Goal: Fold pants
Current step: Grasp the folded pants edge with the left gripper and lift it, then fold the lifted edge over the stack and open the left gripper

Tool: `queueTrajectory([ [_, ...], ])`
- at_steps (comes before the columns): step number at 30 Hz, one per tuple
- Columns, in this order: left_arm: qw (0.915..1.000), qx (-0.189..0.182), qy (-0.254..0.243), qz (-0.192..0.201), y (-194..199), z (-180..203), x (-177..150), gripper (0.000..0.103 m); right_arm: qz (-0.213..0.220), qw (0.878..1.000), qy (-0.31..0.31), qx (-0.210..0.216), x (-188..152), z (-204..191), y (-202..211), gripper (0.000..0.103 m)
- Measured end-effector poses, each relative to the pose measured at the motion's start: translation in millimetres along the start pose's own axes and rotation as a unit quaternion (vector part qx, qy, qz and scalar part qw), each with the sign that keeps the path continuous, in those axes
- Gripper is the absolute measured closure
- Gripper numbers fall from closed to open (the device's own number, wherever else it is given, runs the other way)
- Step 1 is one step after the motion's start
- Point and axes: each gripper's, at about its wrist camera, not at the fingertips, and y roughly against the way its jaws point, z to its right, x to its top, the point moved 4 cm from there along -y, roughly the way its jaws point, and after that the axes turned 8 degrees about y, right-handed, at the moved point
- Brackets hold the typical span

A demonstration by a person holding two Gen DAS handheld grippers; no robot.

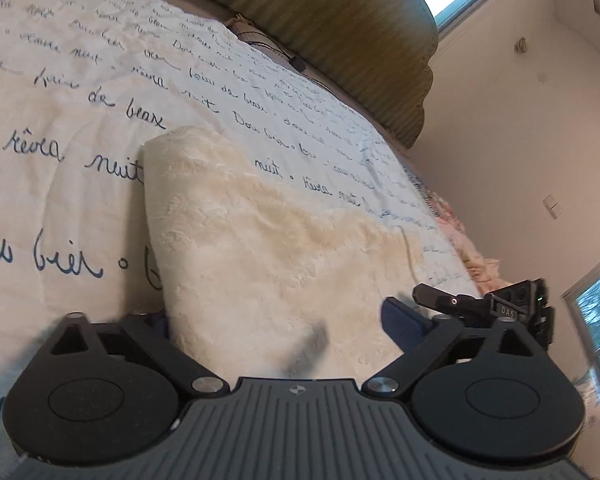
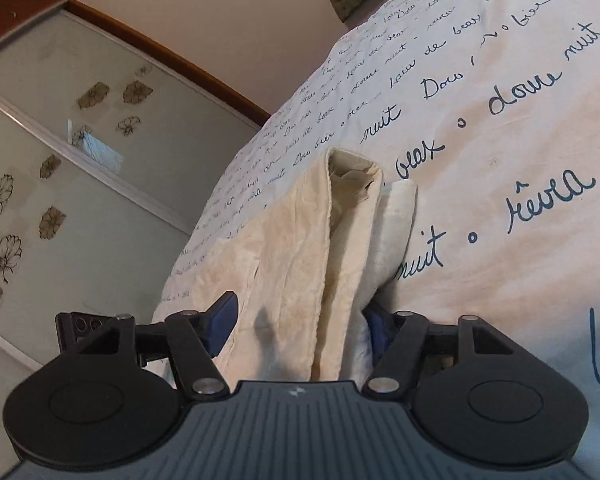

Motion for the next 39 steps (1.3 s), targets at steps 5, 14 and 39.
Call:
queueTrajectory([
  [5, 0.9962, 0.06, -0.055, 0.032, 19, 5, -7, 0.077, 0.007, 0.999, 0.047, -0.023, -8, -16, 6, 0.073],
  [14, 0.9818, 0.074, -0.138, 0.108, 54, 44, 10, 0.09, 0.034, 0.988, 0.149, -0.005, 23, -80, 13, 0.079],
  [39, 0.9457, 0.258, -0.158, 0.12, 1, -30, 119, 0.052, -0.002, 0.968, 0.2, -0.153, 85, -48, -148, 0.063],
])
